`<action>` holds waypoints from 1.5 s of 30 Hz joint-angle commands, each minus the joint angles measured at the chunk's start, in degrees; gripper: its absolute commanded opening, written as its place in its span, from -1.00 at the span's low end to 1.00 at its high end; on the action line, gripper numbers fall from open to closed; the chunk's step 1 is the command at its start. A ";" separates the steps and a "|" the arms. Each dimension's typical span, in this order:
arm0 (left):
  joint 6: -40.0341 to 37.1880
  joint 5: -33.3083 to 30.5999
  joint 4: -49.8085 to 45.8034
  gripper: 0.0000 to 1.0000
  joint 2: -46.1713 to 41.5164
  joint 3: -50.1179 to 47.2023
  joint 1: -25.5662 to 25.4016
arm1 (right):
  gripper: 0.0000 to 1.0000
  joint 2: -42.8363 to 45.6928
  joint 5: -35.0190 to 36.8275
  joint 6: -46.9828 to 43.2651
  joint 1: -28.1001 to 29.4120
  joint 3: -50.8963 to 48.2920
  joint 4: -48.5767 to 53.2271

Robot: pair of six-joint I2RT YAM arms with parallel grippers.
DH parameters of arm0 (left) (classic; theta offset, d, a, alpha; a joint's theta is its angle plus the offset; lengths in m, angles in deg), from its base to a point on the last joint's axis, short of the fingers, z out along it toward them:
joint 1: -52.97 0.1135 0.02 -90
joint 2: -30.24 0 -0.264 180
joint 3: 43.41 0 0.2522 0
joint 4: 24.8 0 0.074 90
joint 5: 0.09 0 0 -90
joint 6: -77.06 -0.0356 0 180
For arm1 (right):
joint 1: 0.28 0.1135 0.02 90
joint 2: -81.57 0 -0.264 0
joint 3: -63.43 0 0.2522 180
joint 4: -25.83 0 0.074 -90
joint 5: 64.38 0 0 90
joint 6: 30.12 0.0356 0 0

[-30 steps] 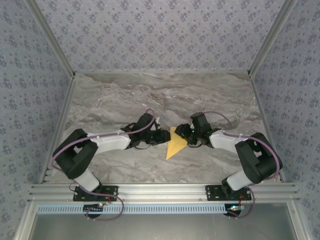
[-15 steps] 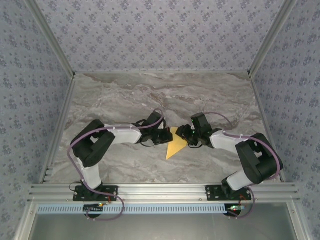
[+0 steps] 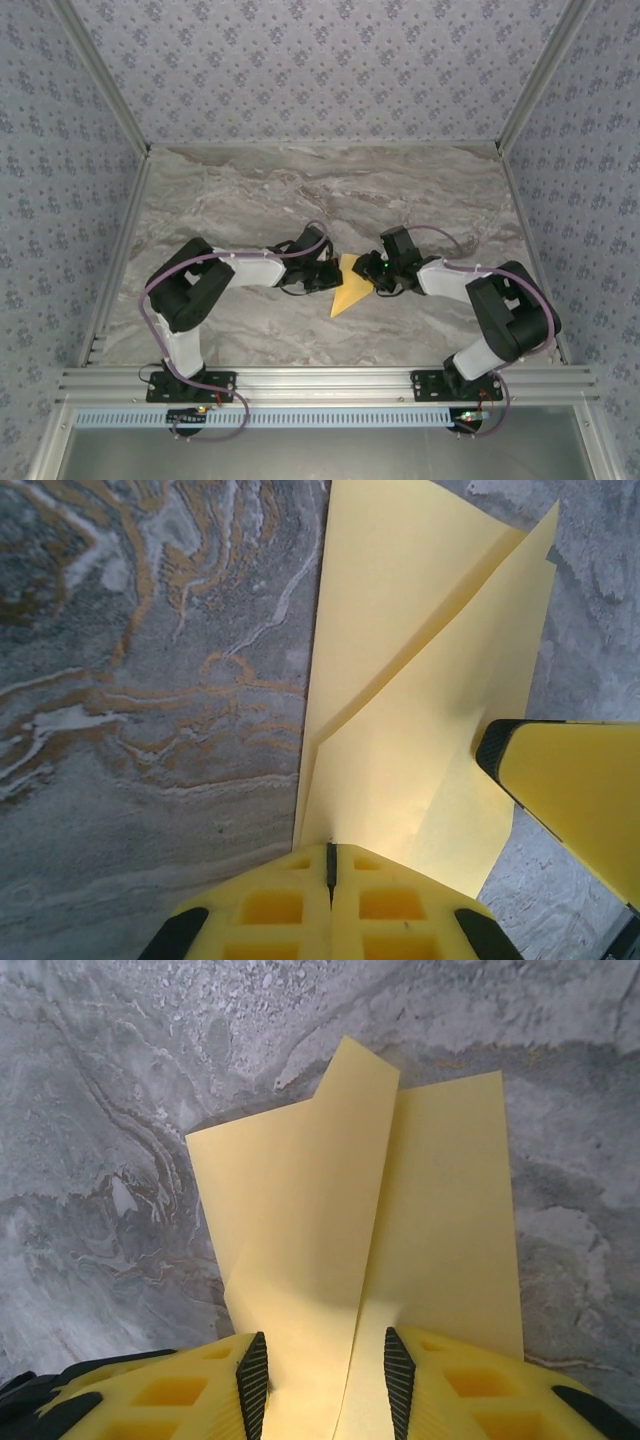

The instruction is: Fold a paper plane with a square sheet of paper (pick it up from the middle)

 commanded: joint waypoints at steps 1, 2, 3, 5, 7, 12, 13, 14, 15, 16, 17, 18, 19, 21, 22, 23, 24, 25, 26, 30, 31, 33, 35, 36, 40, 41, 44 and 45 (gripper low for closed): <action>0.61 -2.67 -3.32 -1.00 -0.34 -0.80 -0.21 | -0.23 -1.02 1.08 -0.78 0.16 2.15 2.26; 0.46 -2.31 -3.10 -0.99 -0.64 -0.90 -0.21 | -0.23 -1.08 1.37 -0.94 0.13 2.42 2.51; 0.40 -1.97 -2.92 -0.99 -0.90 -0.91 -0.21 | -0.24 -1.26 1.82 -1.28 0.03 2.74 2.81; 0.09 -0.85 -2.20 -0.95 -1.63 -0.90 -0.20 | -0.26 -1.66 2.24 -1.87 -0.10 3.59 3.58; -0.10 0.18 -1.49 -0.92 -2.56 -0.84 -0.22 | -0.27 -2.30 3.07 -2.58 -0.18 4.55 4.49; -0.57 0.15 -2.02 -0.83 -4.42 -0.87 -0.18 | -0.28 -3.68 4.64 -3.42 -0.91 5.45 5.85; -0.78 0.29 -2.00 -0.81 -4.73 -0.82 -0.19 | -0.27 -3.96 4.65 -3.50 -1.18 5.53 5.76; -0.88 0.24 -2.17 -0.79 -5.00 -0.86 -0.17 | -0.28 -4.20 4.48 -3.59 -1.37 5.60 5.75; -1.06 0.30 -2.21 -0.78 -5.16 -0.85 -0.19 | -0.27 -4.38 4.38 -3.68 -1.57 5.74 5.76; -1.18 0.24 -2.25 -0.76 -5.33 -0.90 -0.25 | -0.27 -4.54 4.29 -3.71 -1.66 5.90 5.75; -1.20 0.30 -2.35 -0.74 -5.36 -0.96 -0.18 | -0.27 -4.61 4.29 -3.68 -1.66 5.98 5.64; -1.32 0.30 -2.46 -0.72 -5.27 -0.82 -0.22 | -0.27 -4.55 4.04 -3.77 -1.79 6.00 5.46; -1.37 0.38 -2.52 -0.70 -5.19 -0.85 -0.22 | -0.27 -4.62 3.82 -3.73 -1.72 5.98 5.12; -1.46 0.04 -2.63 -0.66 -5.18 -0.82 -0.20 | -0.26 -4.64 3.08 -3.60 -1.71 6.03 4.91; -1.59 -0.07 -2.88 -0.64 -5.18 -0.69 -0.21 | -0.26 -4.70 2.58 -3.62 -1.68 6.08 4.60; -1.72 -0.25 -3.13 -0.63 -5.09 -0.68 -0.10 | -0.26 -4.72 2.03 -3.65 -1.73 6.00 4.28; -1.84 -0.38 -3.33 -0.62 -5.05 -0.64 -0.09 | -0.26 -4.95 1.03 -3.68 -1.72 6.00 3.50; -1.84 -0.55 -3.49 -0.62 -5.01 -0.73 -0.11 | -0.26 -5.07 -0.13 -3.64 -1.67 5.83 2.88; -1.89 -0.74 -3.75 -0.62 -5.05 -0.71 -0.13 | -0.26 -5.17 -0.96 -3.51 -1.64 5.72 2.09; -2.12 -1.63 -4.61 -0.60 -5.83 -1.03 0.25 | -0.27 -5.16 -4.53 -3.44 -1.38 4.76 -1.12; -2.15 -1.75 -4.80 -0.59 -5.97 -1.15 0.34 | -0.27 -5.15 -5.30 -3.42 -1.34 4.33 -2.08; -2.29 -1.97 -5.15 -0.58 -6.23 -1.32 0.44 | -0.27 -5.16 -6.58 -3.42 -1.21 3.80 -3.43; -2.30 -2.20 -5.39 -0.57 -6.50 -1.60 0.72 | -0.27 -5.33 -7.84 -3.42 -1.03 2.97 -5.02; -2.38 -2.21 -5.57 -0.58 -6.57 -1.69 0.83 | -0.28 -5.36 -8.21 -3.28 -0.88 2.72 -5.55; -2.46 -2.36 -5.86 -0.58 -7.33 -2.30 1.36 | -0.31 -5.25 -8.63 -3.85 -0.28 1.83 -6.51; -2.48 -2.33 -5.96 -0.57 -7.67 -2.39 1.45 | -0.33 -5.38 -8.86 -4.24 -0.06 1.87 -6.54; -2.71 -2.34 -6.34 -0.54 -8.79 -2.79 1.88 | -0.35 -6.04 -8.89 -5.52 1.18 1.77 -6.65; -2.80 -2.34 -6.54 -0.53 -9.19 -2.98 2.07 | -0.37 -6.34 -8.89 -5.79 1.49 1.78 -6.65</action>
